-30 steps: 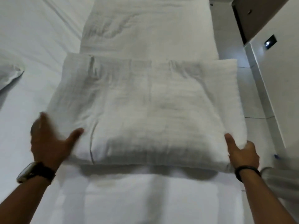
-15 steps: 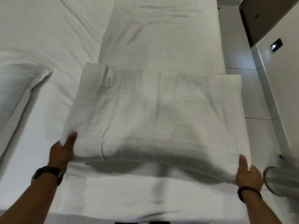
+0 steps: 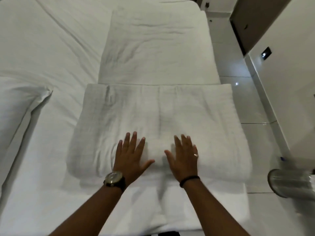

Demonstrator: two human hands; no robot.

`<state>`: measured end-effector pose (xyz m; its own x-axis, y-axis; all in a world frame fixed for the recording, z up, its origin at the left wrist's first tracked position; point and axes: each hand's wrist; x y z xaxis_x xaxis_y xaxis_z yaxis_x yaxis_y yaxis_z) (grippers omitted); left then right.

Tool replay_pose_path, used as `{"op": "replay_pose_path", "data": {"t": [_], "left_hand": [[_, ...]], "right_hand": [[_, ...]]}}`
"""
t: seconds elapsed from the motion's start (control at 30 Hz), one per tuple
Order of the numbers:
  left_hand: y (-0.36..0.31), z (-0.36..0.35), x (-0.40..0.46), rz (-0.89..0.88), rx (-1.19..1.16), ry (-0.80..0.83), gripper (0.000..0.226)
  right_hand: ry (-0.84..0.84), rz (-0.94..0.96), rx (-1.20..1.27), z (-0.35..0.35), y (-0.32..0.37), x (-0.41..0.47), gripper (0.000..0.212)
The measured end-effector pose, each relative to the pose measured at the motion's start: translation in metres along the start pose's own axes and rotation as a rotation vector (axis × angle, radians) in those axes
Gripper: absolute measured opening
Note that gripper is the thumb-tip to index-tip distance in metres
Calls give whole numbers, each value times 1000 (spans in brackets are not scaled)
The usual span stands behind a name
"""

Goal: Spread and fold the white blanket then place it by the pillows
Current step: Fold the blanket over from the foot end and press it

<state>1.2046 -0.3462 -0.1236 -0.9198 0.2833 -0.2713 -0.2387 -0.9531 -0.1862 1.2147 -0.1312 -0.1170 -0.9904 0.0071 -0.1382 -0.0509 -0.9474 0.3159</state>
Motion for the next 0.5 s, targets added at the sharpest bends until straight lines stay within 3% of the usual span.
{"op": "replay_pose_path", "data": {"t": [0.1,0.2,0.27,0.33,0.43,0.5], "left_hand": [[37,-6,-6,29,79,135,100],[79,-10,-33,54,134,133,104],[81,-8,-42,78,117,137,102],[60,-5,-35,108,73,126,99],[14,2,-5,-14,58,91,92],[6,2,15,-70,124,90,89]], "right_hand": [[165,-6,-166,-8,-51,-5,65],[254,-184,-239,8,-135,-34,89],[306,-302,-251,19,-151,-45,98],[240,-320,-182,23,-125,-36,96],[139,-43,-125,7,-45,-3,75],[161,112,-143,-13,-8,18,67]]}}
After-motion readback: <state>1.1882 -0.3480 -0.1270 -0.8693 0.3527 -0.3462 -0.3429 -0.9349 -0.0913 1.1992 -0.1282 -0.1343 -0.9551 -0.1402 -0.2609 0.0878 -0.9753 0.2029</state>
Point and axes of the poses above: each hand's wrist, its own x-axis towards the middle knuckle, its own z-axis out of the back of the hand, y = z × x, and after that the axes turned 13 degrees about y, right-handed
